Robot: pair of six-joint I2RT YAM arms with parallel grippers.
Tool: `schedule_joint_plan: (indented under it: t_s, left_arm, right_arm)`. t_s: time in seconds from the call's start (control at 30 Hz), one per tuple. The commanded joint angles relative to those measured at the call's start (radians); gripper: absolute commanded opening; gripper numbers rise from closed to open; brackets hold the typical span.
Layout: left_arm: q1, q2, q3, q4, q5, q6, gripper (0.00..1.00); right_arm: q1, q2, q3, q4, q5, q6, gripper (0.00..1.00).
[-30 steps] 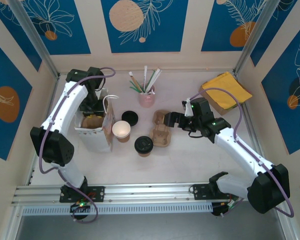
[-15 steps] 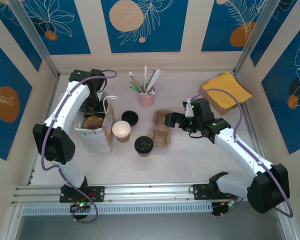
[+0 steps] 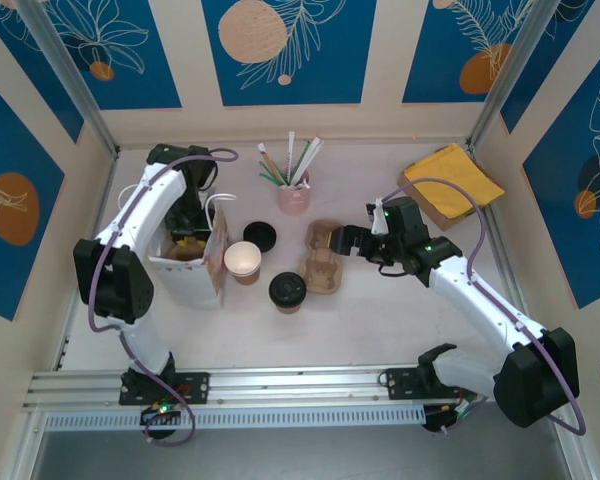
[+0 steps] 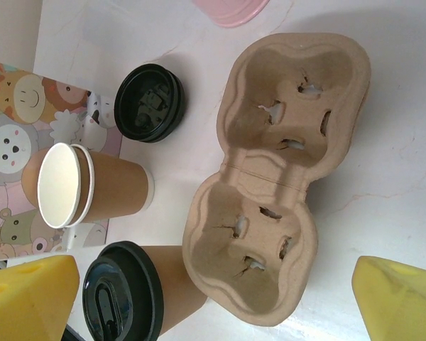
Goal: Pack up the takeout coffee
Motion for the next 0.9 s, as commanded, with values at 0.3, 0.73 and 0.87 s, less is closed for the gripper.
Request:
schedule_joint_plan:
  t_s: [0.3, 0.73, 0.87]
  left_arm:
    - [-0.001, -0.006, -0.098, 0.062, -0.01, 0.0, 0.3]
    - [0.0, -0.023, -0.186, 0.136, 0.005, -0.004, 0.3]
    - [0.0, -0.022, -0.181, 0.129, 0.009, -0.002, 0.3]
  right_arm:
    - [-0.008, -0.003, -0.014, 0.009, -0.028, -0.011, 0.99]
    - [-0.009, -0.015, -0.017, -0.005, -0.026, -0.007, 0.99]
    - [-0.009, -0.024, -0.022, -0.007, -0.023, -0.006, 0.99]
